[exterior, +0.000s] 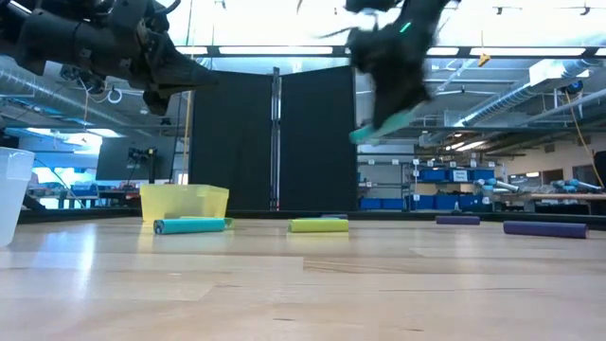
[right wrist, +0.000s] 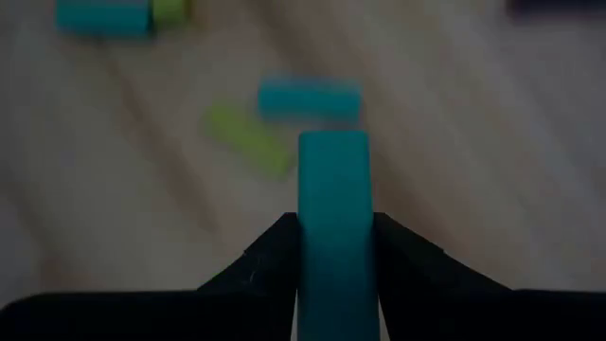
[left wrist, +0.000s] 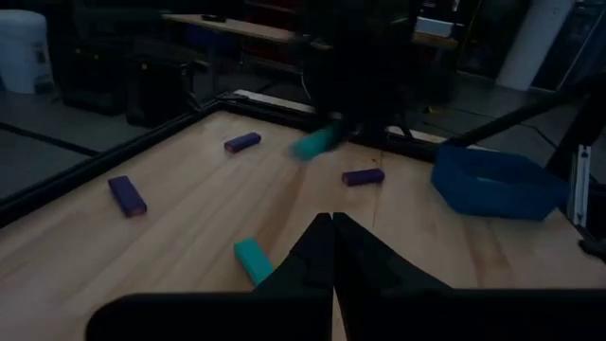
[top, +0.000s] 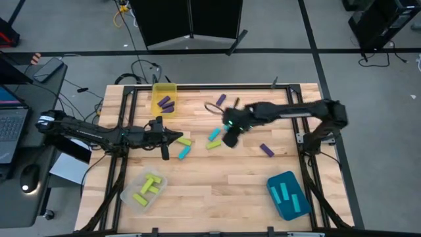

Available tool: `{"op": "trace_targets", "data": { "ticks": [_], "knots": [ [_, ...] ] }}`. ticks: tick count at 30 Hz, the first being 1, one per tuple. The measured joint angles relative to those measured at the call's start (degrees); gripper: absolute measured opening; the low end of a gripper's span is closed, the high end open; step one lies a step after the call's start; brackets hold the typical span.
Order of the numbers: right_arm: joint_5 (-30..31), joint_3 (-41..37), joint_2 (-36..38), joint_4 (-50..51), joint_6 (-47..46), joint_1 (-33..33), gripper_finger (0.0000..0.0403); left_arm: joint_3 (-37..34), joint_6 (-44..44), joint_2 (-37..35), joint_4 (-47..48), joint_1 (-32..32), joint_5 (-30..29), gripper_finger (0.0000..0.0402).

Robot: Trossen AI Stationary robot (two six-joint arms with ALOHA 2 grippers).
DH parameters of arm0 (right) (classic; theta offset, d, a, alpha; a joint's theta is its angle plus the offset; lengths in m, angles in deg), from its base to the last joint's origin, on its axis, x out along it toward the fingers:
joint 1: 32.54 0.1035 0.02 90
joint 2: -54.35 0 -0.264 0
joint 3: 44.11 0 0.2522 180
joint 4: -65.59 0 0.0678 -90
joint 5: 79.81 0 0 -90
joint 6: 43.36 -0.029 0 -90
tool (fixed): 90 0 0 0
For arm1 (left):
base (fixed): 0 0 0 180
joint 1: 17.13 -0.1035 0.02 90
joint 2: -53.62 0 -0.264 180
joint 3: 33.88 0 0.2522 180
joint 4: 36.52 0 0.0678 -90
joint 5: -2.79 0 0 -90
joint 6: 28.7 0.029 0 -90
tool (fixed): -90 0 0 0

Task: Sort blocks
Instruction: Put the blue block into the blue bin

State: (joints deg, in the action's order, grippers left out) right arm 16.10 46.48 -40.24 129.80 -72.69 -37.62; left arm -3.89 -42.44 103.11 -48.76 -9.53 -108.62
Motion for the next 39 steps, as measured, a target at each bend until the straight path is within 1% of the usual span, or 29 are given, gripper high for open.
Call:
{"op": "trace_targets", "data": {
  "ticks": [5, 8, 10, 14, 16, 18, 20, 22, 25, 29, 32, 34, 37, 39],
  "knots": [
    [0.0, 0.0, 6.4, 14.2, -19.4, 12.3, 0.0118, 0.0, 1.3, 0.0, 0.0, -0.1, -0.1, 0.0008],
    [-0.8, 0.0, 8.1, 21.2, -33.0, 19.9, 0.0118, 0.0, 1.6, 0.0, 0.1, -0.1, 0.1, 0.0008],
    [-1.6, 0.0, 8.5, 24.2, -41.6, 25.0, 0.0118, 0.3, 2.9, 0.0, 0.5, -0.4, 0.9, 0.0008],
    [-4.4, -0.3, 8.5, 26.0, -55.2, 33.5, 0.0118, 2.9, 6.0, 0.0, 2.3, -2.4, 2.8, 0.0008],
    [-4.5, -1.9, 8.5, 25.4, -60.6, 36.4, 0.0118, 4.4, 7.2, 0.0, 4.0, -3.7, 4.6, 0.0008],
    [-6.3, -4.8, 8.5, 24.4, -65.4, 38.6, 0.0118, 5.6, 7.7, 0.0, 4.9, -4.7, 6.6, 0.0008],
    [-9.3, -7.8, 8.5, 22.8, -69.1, 40.6, 0.0118, 6.6, 8.0, 0.0, 4.8, -5.7, 9.0, 0.0008],
    [-10.7, -11.1, 8.6, 19.1, -72.6, 42.6, 0.0118, 7.0, 9.2, 0.0, 4.7, -6.6, 10.6, 0.0008],
    [-11.1, -15.3, 9.3, 13.2, -78.1, 45.4, 0.0118, 7.0, 9.3, 0.0, 5.3, -8.2, 11.0, 0.0008],
    [-12.5, -21.1, 9.4, 8.0, -83.4, 47.8, 0.0118, 7.0, 9.1, 0.0, 6.5, -9.7, 11.1, 0.0008],
    [-14.7, -24.9, 9.4, 4.3, -85.0, 48.3, 0.0118, 7.0, 8.8, 0.0, 6.9, -10.0, 11.1, 0.0008],
    [-14.9, -27.1, 9.4, 1.8, -85.6, 48.5, 0.0118, 7.0, 8.7, 0.0, 7.2, -10.0, 11.1, 0.0008],
    [-15.4, -29.0, 9.4, -1.0, -85.5, 48.5, 0.0118, 7.0, 8.4, 0.0, 7.8, -10.0, 11.1, 0.0008],
    [-17.0, -29.3, 9.4, -1.9, -84.8, 48.3, 0.0118, 7.0, 7.6, 0.0, 7.8, -10.0, 11.1, 0.0008]
  ]
}}
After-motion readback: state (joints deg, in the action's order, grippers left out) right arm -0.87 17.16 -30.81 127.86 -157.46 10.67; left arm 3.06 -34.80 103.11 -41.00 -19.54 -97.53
